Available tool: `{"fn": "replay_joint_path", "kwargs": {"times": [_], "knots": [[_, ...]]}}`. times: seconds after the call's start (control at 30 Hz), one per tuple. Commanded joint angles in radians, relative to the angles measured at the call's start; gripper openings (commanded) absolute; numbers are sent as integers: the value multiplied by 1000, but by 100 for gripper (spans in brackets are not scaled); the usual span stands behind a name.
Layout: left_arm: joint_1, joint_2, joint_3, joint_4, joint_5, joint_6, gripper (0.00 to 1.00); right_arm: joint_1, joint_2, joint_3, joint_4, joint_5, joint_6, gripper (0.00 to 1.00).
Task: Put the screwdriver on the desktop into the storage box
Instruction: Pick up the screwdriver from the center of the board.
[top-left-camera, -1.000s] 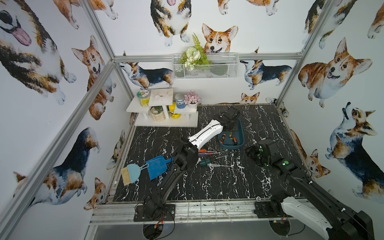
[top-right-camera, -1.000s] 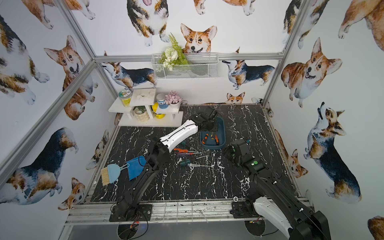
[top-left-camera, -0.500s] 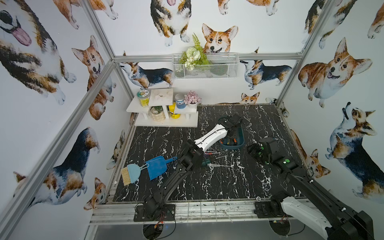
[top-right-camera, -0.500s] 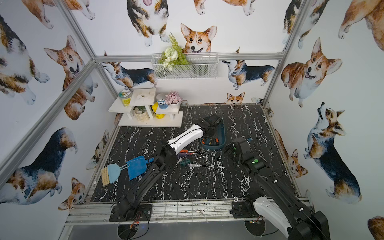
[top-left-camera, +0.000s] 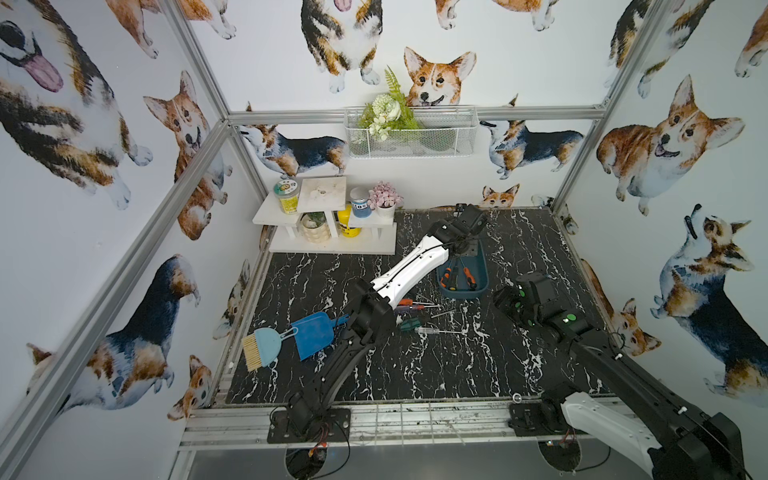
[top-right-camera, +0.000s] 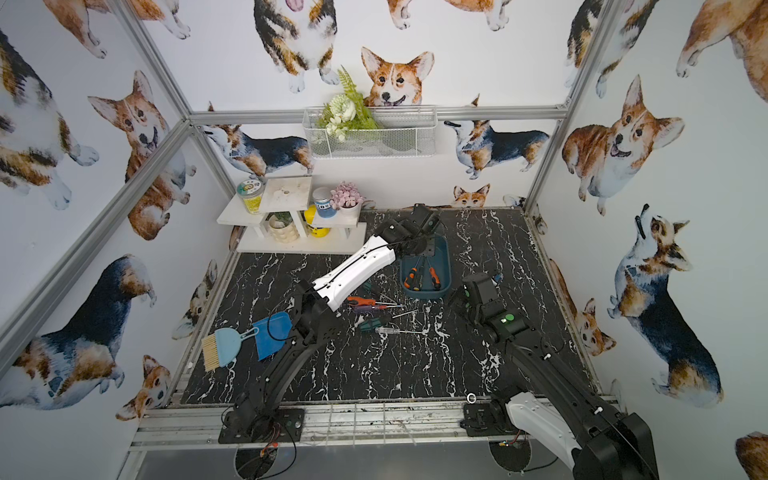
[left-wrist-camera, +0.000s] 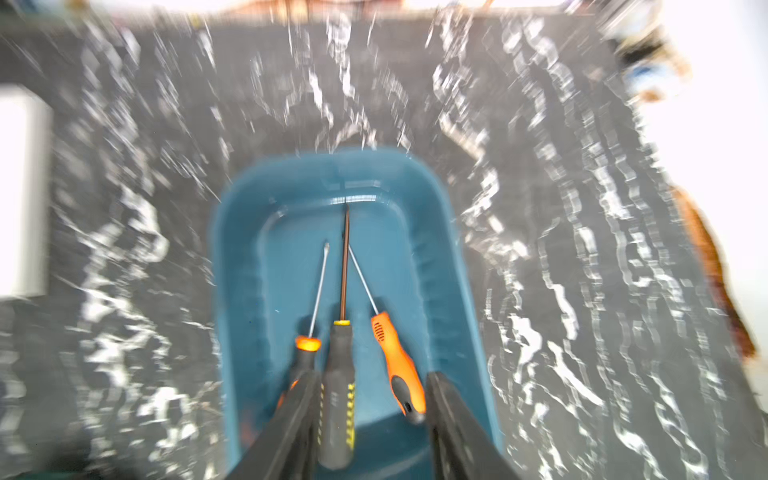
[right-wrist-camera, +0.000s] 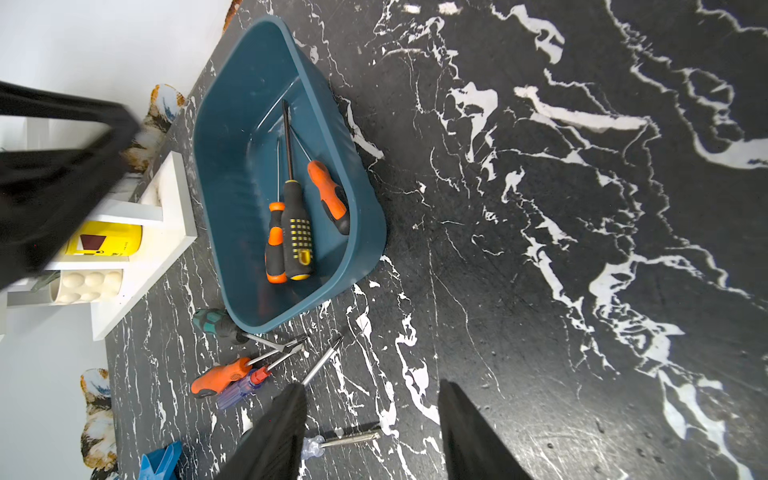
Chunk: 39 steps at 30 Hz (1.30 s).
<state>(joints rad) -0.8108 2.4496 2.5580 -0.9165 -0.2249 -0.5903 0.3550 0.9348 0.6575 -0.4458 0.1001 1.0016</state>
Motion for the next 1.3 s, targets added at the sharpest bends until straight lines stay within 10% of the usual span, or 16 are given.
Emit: {"fn": "replay_joint_path", "kwargs": {"times": [0.0,0.13,0.33,0.9,1.27], "knots": [[-8,-170,-212,138,-10,124,47,0,19,11,36,-18,-39,57],[20,-511,-772,493,114,196,50,1,57,21,59,-51,-68,57],[55,-737,-1175,559,276,305,51,-4,88,10,89,-95,-80,56],[202,-825,-1498,580,565,365,64,176,309,54,106,-260,-99,50],[342,-1009,-1729,792,549,102,60,354,638,294,56,-249,-133,53]]}}
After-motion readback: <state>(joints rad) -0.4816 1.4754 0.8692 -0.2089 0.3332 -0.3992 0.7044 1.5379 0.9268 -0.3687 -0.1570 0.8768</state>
